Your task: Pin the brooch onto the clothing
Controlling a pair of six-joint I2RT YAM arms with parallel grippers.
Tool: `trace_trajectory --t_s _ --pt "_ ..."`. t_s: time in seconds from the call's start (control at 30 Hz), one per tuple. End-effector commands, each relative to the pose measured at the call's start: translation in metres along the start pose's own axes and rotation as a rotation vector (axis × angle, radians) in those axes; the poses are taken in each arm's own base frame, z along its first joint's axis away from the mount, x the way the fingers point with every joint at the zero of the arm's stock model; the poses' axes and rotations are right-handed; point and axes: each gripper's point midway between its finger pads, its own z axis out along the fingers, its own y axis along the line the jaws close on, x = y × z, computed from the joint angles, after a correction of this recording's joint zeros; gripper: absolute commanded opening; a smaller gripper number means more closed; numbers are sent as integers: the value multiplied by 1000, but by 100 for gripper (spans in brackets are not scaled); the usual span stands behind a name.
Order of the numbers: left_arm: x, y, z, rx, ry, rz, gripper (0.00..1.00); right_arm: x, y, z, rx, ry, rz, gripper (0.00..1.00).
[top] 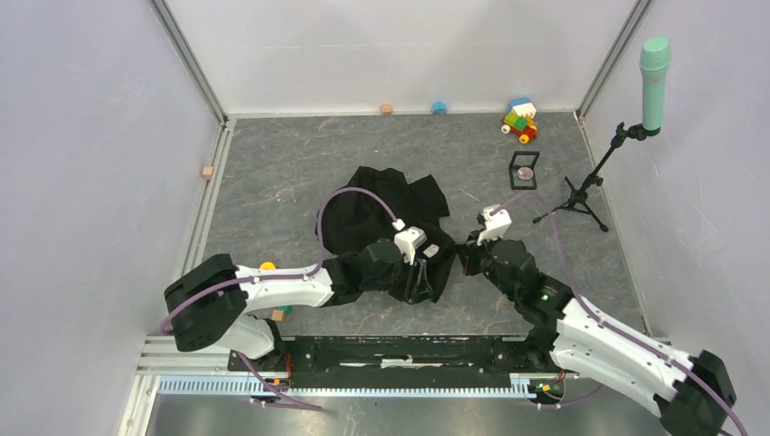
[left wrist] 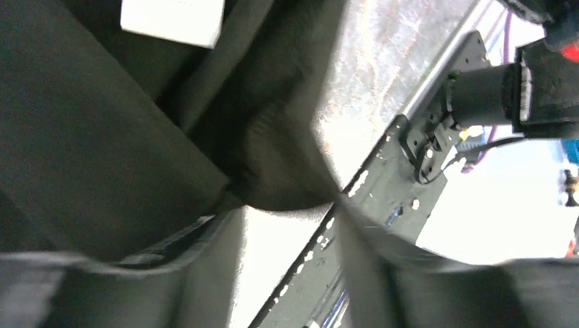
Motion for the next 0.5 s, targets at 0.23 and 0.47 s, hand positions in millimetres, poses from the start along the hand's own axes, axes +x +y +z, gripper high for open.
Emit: trace_trajectory --t_s 0.23,0.47 --pt "-73 3 -70 -120 -198 -9 100 -22 -68 -58 315 -63 -76 0" --pt "-119 96 -140 -351 -386 -201 100 -26 -78 -67 359 -93 -74 0"
